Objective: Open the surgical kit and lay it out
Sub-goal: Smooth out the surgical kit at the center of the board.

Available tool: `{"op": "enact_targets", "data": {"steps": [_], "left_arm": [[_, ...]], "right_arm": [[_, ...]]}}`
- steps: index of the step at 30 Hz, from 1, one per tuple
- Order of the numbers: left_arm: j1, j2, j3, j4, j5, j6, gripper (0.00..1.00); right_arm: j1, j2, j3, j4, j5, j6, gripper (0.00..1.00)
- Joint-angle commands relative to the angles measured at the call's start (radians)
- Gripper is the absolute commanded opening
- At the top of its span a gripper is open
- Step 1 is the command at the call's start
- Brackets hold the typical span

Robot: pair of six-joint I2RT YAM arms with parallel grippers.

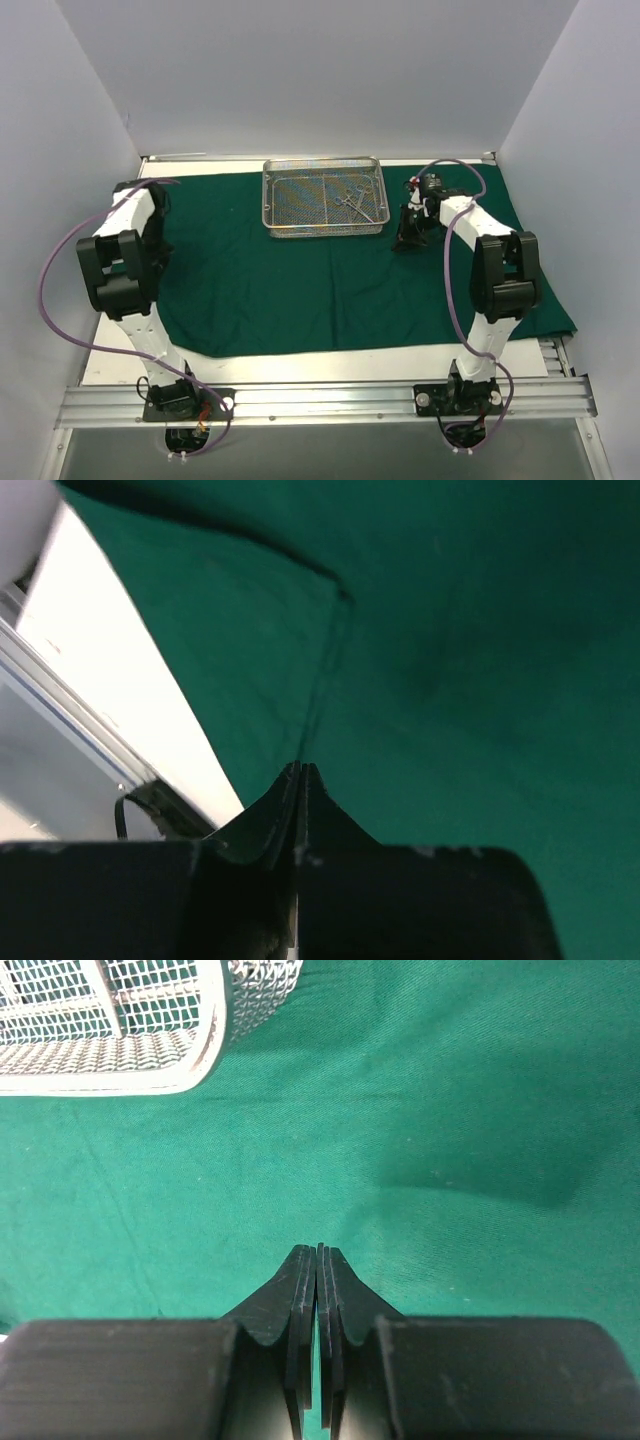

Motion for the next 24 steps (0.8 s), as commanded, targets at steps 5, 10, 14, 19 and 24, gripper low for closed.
{"op": "enact_targets", "data": {"steps": [5, 10, 14, 19, 24], "left_arm": [[-0.074, -0.079, -0.143, -0.154, 0.109, -0.028, 0.02], [-0.143, -0.079, -0.295, -0.151, 0.105, -0.074, 0.02], [-0.159, -0.064, -0.354, -0.148, 0.077, -0.088, 0.02], [-0.16, -0.011, -0.369, -0.141, 0.054, -0.085, 0.02], [-0.176, 0.042, -0.357, -0.131, -0.019, -0.094, 0.02]], "right_arm": [[0.009, -0.079, -0.017, -0.021, -0.033, 0.011, 0.0], [0.011, -0.126, -0.063, -0.006, -0.048, 0.02, 0.0], [0.017, -0.151, -0.096, 0.005, -0.065, 0.026, 0.0], [0.021, -0.169, -0.122, 0.023, -0.069, 0.026, 0.0], [0.028, -0.18, -0.158, 0.045, -0.085, 0.029, 0.0]]}}
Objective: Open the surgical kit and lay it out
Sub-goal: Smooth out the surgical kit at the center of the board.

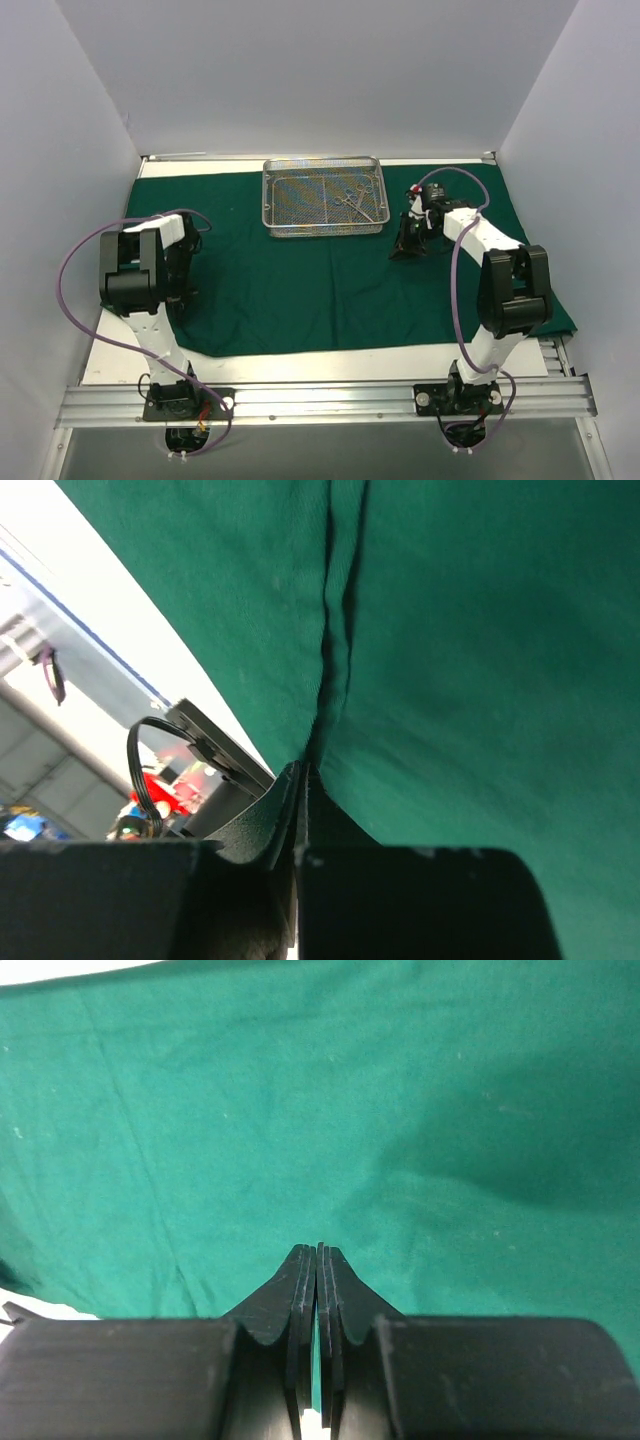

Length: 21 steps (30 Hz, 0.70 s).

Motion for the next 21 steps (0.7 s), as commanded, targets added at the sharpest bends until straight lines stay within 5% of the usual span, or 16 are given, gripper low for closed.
{"op": "enact_targets", "data": {"steps": [1, 14, 21], "left_arm": [[-0.011, 0.037, 0.02, -0.108, -0.06, -0.02, 0.02], [-0.089, 0.01, 0.139, -0.133, -0.008, 0.023, 0.02], [-0.088, 0.092, 0.049, -0.067, -0.043, 0.036, 0.02]], "right_arm": [[0.011, -0.055, -0.022, 0.004, -0.025, 0.006, 0.0], [0.02, -0.05, -0.025, 0.004, -0.033, -0.003, 0.0], [0.02, -0.05, -0.004, -0.01, -0.033, -0.004, 0.0]]}}
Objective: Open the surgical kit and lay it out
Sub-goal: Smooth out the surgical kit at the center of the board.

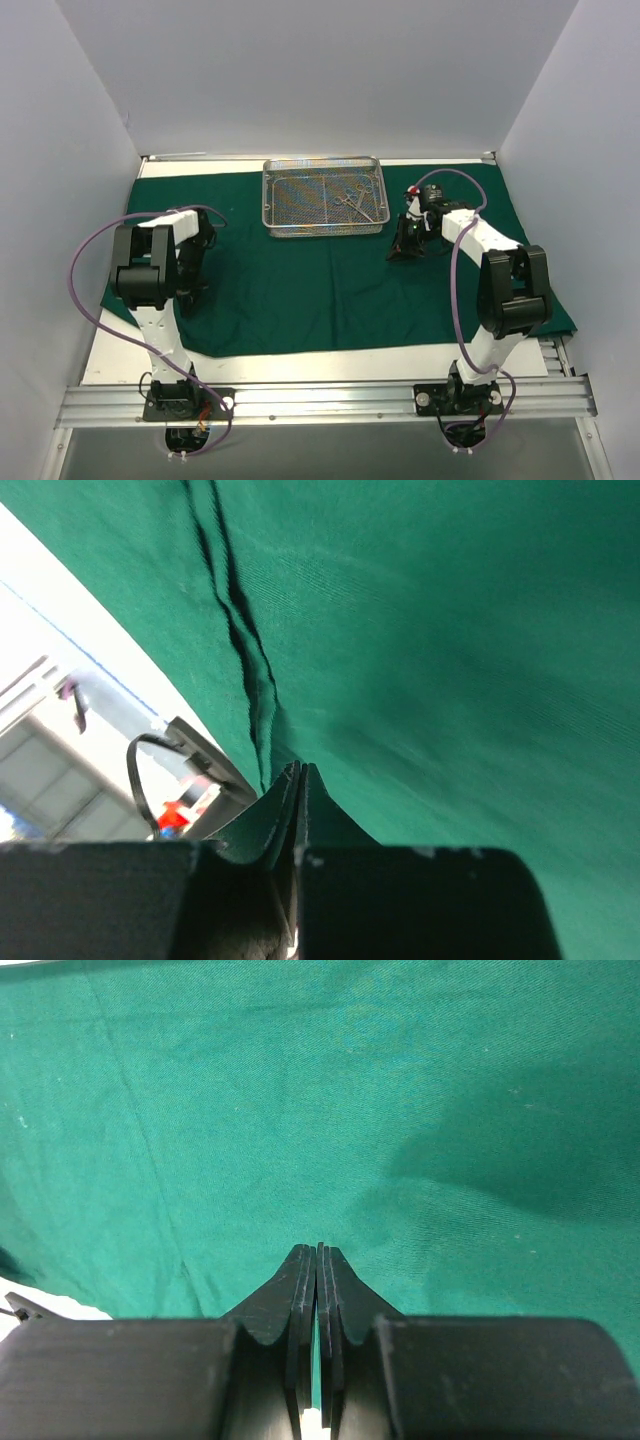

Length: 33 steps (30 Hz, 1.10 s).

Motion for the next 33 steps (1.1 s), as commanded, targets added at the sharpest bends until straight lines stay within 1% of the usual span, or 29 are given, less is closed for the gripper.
{"op": "enact_targets", "data": {"steps": [1, 3, 10, 12, 15, 18, 20, 21, 22, 24, 25, 26, 28, 31, 33], "left_arm": [[0.003, 0.046, -0.051, -0.058, -0.028, 0.013, 0.02], [0.006, 0.058, -0.084, -0.053, -0.036, 0.007, 0.02], [0.033, 0.086, -0.096, -0.092, -0.03, -0.018, 0.02], [0.104, 0.083, -0.101, -0.116, -0.028, -0.035, 0.02], [0.176, 0.043, -0.116, -0.139, -0.031, -0.052, 0.02], [0.277, -0.034, -0.114, -0.206, -0.08, -0.1, 0.02], [0.302, -0.074, -0.104, -0.245, -0.114, -0.127, 0.02], [0.312, -0.1, -0.099, -0.304, -0.128, -0.166, 0.02], [0.338, -0.112, -0.095, -0.329, -0.143, -0.182, 0.02], [0.383, -0.155, -0.127, -0.332, -0.131, -0.152, 0.02], [0.413, -0.214, -0.142, -0.331, -0.122, -0.145, 0.02], [0.462, -0.238, -0.156, -0.328, -0.117, -0.133, 0.02], [0.467, -0.279, -0.145, -0.334, -0.129, -0.124, 0.02], [0.458, -0.29, -0.144, -0.331, -0.131, -0.121, 0.02], [0.419, -0.289, -0.13, -0.332, -0.132, -0.122, 0.02]], "right_arm": [[0.008, -0.05, 0.019, -0.027, -0.012, -0.007, 0.0], [0.009, -0.051, 0.013, -0.026, -0.012, -0.007, 0.0], [0.008, -0.067, 0.008, -0.023, -0.011, -0.004, 0.0], [0.008, -0.068, 0.01, -0.026, -0.011, -0.007, 0.0], [0.008, -0.07, 0.013, -0.027, -0.014, -0.009, 0.0], [0.008, -0.065, 0.016, -0.027, -0.018, -0.009, 0.0], [0.008, -0.064, 0.019, -0.024, -0.023, -0.007, 0.0], [0.012, -0.062, 0.021, -0.024, -0.026, -0.006, 0.0], [0.014, -0.06, 0.024, -0.024, -0.031, -0.006, 0.0], [0.02, -0.053, 0.027, -0.018, -0.035, -0.001, 0.0], [0.025, -0.053, 0.027, -0.012, -0.04, 0.003, 0.0], [0.026, -0.05, 0.027, -0.009, -0.046, 0.005, 0.0], [0.032, -0.045, 0.033, -0.007, -0.049, 0.006, 0.0], [0.054, -0.031, 0.05, -0.012, -0.051, 0.002, 0.0], [0.06, -0.028, 0.058, -0.014, -0.051, 0.0, 0.0]]}}
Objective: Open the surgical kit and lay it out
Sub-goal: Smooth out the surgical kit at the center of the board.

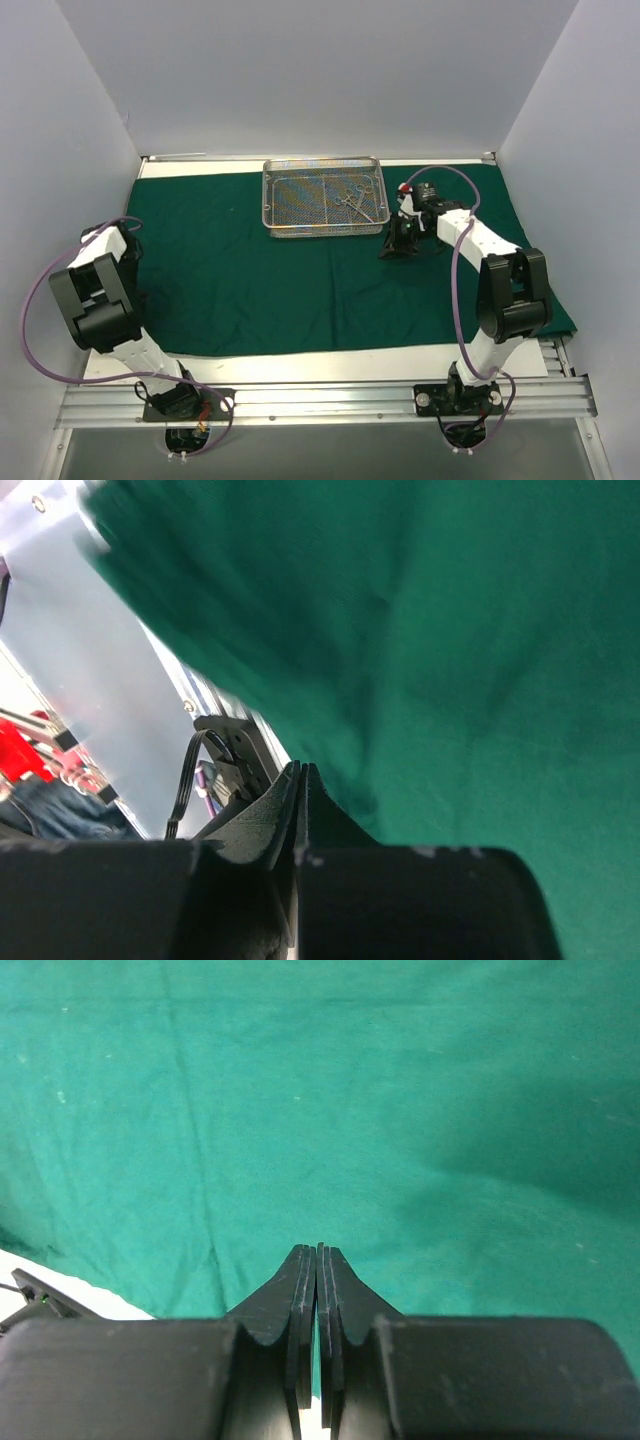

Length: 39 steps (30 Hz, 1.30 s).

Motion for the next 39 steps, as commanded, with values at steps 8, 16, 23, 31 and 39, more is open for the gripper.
{"op": "enact_targets", "data": {"steps": [8, 16, 23, 31, 39], "left_arm": [[-0.109, 0.03, 0.107, -0.322, 0.022, -0.037, 0.02], [-0.271, 0.223, 0.435, -0.305, -0.017, 0.138, 0.02], [-0.388, 0.324, 0.634, -0.136, 0.157, 0.354, 0.02], [-0.312, 0.409, 0.524, -0.012, 0.25, 0.368, 0.02], [-0.248, 0.49, 0.456, 0.011, 0.229, 0.336, 0.02]], "right_arm": [[0.036, -0.002, 0.059, -0.036, -0.019, -0.007, 0.0], [-0.017, -0.024, 0.004, -0.022, 0.039, 0.005, 0.0], [-0.141, -0.021, -0.025, -0.05, 0.116, -0.009, 0.0], [-0.253, 0.074, -0.064, -0.033, 0.192, -0.002, 0.0], [-0.249, 0.018, -0.252, 0.002, 0.188, 0.106, 0.0]]}}
